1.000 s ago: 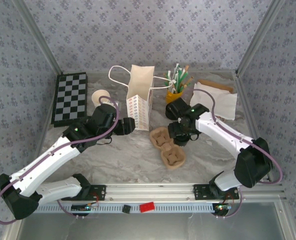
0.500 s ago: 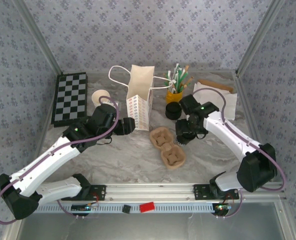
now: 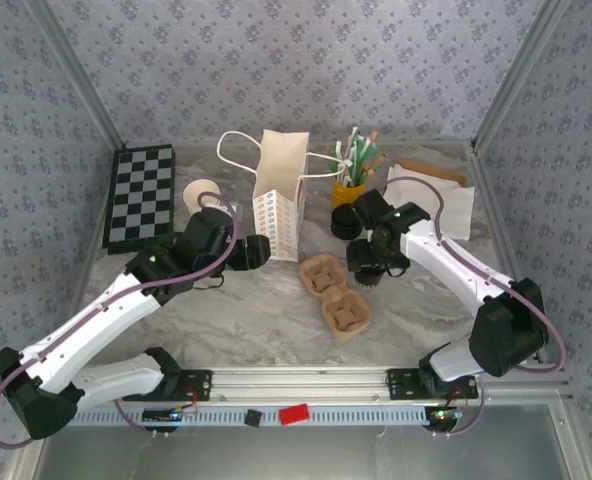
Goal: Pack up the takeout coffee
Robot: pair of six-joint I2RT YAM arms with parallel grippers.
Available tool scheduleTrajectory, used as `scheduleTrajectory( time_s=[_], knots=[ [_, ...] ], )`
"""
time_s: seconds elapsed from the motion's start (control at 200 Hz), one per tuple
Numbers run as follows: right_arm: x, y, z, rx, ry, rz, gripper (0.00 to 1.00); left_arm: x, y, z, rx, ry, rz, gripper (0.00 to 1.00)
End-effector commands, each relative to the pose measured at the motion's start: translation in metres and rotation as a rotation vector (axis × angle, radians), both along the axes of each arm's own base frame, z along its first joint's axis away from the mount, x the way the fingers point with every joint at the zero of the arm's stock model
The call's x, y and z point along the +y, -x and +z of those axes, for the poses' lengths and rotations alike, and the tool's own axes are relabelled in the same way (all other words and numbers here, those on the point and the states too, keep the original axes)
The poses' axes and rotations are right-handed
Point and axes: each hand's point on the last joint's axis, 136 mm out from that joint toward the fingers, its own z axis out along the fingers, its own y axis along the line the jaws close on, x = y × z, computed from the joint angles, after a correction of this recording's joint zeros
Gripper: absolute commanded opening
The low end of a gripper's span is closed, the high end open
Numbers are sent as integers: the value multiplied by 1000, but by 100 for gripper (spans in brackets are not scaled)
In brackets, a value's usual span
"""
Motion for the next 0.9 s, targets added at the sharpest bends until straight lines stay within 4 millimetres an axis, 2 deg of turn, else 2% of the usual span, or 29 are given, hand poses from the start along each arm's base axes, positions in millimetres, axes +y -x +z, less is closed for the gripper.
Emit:
scheduleTrajectory(
  time_s=[0.0, 0.385, 0.57, 0.615, 0.895],
  knots=[
    [-7, -2, -7, 26, 63, 2, 87, -3, -2, 8, -9, 14, -12, 76],
    [-24, -9, -2, 15, 43, -64, 86, -2, -3, 7, -13, 4, -11, 76],
    [-24, -12, 1, -4, 35, -67, 88, -3, -3, 7, -13, 7, -10, 77],
    [-20, -18, 12, -33, 17, -70, 89, -3, -3, 7, -13, 7, -10, 76],
    [-20, -16, 24, -54, -4, -67, 92, -3, -4, 8, -16, 7, -11, 76]
  ],
)
